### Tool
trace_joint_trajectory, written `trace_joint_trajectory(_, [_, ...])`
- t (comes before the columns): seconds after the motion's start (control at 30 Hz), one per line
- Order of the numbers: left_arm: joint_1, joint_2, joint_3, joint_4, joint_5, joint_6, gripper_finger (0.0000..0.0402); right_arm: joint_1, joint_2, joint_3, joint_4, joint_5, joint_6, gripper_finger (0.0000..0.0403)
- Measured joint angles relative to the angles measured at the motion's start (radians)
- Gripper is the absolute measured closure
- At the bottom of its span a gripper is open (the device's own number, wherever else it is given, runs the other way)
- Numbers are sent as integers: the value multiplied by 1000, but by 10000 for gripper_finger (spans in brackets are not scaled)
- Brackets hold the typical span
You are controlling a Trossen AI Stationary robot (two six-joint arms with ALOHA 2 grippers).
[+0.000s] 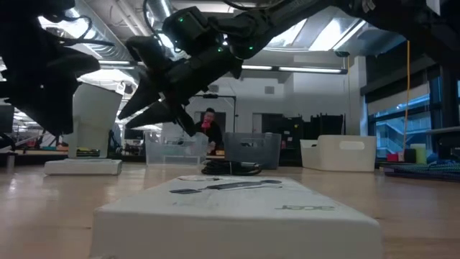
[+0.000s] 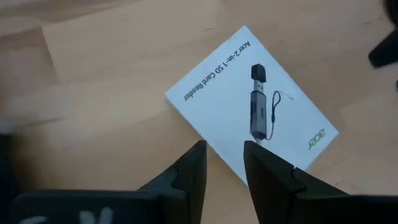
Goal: Pick and place items into bin
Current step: Put the top card reader box into the transparent bin
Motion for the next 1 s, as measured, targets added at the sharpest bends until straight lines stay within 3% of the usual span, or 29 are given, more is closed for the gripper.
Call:
trace_joint_trajectory(0.1, [23,9,0,4,-1,75,299,-13,-1,0,-13,-16,-2,309])
trace_joint_trajectory(0.2, [43,23,0,6,3,263,299,-22,-1,0,-46,-52,-3,309])
trace_joint_trajectory(0.4, [87,59,0,6,106,562,299,-26,-1,0,-74,-58,-7,309])
trace_joint_trajectory(1.0, [125,214,6,100,139,827,300,-25,10,-1,-50,-29,-80,308])
